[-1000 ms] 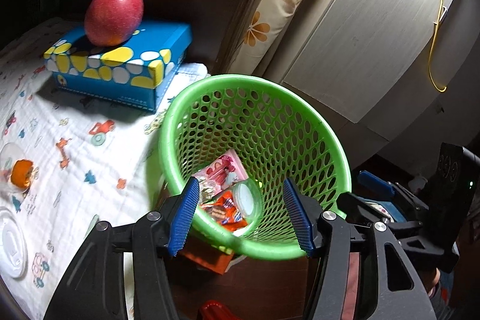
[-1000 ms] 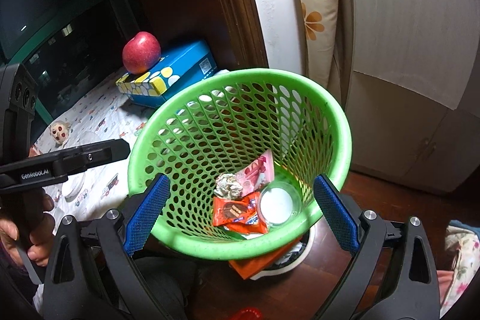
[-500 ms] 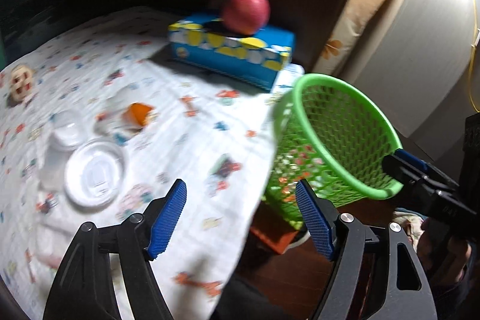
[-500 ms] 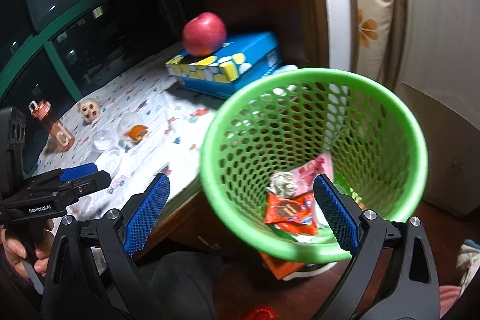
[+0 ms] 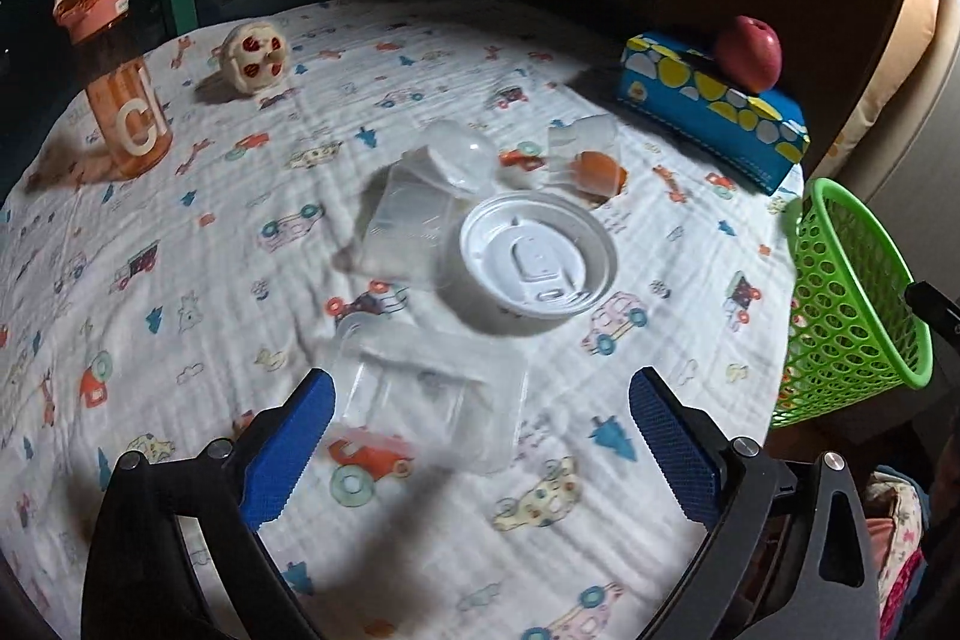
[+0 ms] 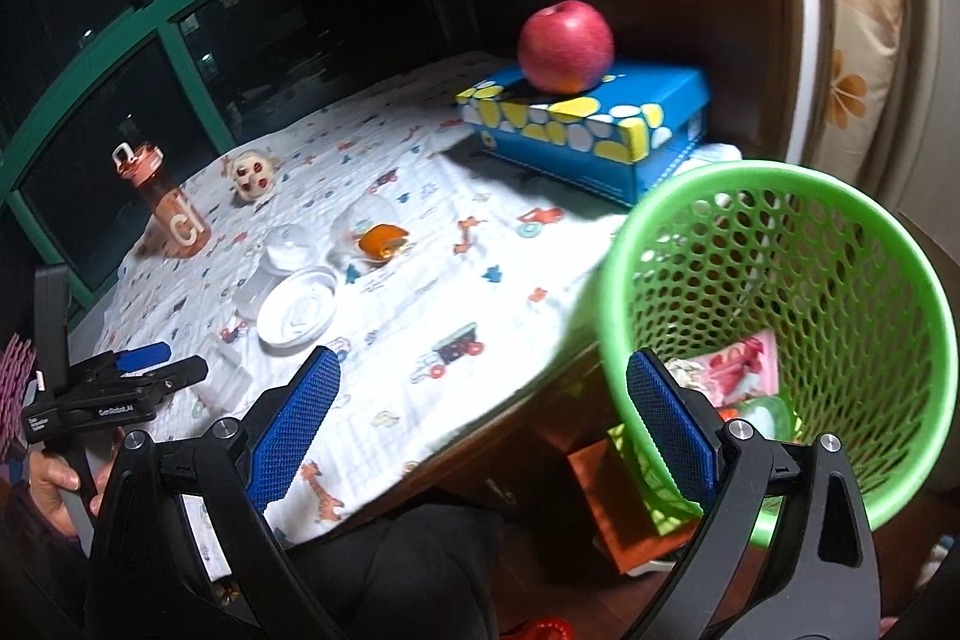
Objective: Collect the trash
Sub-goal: 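Grasp the clear rectangular tray with the left tool while the right grasps the white round lid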
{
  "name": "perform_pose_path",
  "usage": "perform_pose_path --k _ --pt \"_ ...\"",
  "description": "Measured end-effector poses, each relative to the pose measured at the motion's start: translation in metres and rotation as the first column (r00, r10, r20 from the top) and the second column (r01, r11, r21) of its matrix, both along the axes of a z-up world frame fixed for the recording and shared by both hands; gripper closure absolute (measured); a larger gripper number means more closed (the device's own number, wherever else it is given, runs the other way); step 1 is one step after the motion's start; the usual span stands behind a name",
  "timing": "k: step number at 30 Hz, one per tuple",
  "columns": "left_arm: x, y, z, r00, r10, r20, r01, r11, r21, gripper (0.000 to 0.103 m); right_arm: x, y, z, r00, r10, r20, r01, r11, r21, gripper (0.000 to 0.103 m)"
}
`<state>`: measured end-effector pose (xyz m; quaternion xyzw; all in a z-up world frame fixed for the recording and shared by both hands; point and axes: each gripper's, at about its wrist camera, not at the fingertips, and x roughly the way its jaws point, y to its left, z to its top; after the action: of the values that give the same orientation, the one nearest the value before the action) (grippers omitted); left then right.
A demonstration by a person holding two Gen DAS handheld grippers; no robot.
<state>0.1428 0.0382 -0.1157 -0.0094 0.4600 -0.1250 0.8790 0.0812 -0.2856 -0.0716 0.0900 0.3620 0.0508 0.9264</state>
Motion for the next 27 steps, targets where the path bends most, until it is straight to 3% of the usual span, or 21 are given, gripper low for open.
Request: perform_pose_path --k 5,23,25,27 --pt "0.007 0.011 -0.019 0.998 0.0 -0.056 0.0 1.0 -0.001 0.007 0.008 0.021 -0.004 0.999 0.04 -0.018 -0.041 0.999 -0.008 0.008" --pt "0.02 0.009 -0.043 0.994 -0.063 -0.088 0.068 0.996 0.058 0.007 0.035 0.063 -0.024 0.988 0.138 -0.074 -0.14 0.99 -0.024 0.008" --pt "0.02 0.008 -0.043 0.994 -0.07 -0.078 0.074 0.996 0.05 0.016 0.038 0.067 -0.027 0.986 0.148 -0.081 -0.15 0.988 -0.028 0.008" --pt "0.02 0.009 -0.042 0.995 -0.068 -0.075 0.071 0.997 0.04 0.016 0.041 0.071 -0.029 0.984 0.158 -0.086 -0.162 0.986 -0.036 0.008"
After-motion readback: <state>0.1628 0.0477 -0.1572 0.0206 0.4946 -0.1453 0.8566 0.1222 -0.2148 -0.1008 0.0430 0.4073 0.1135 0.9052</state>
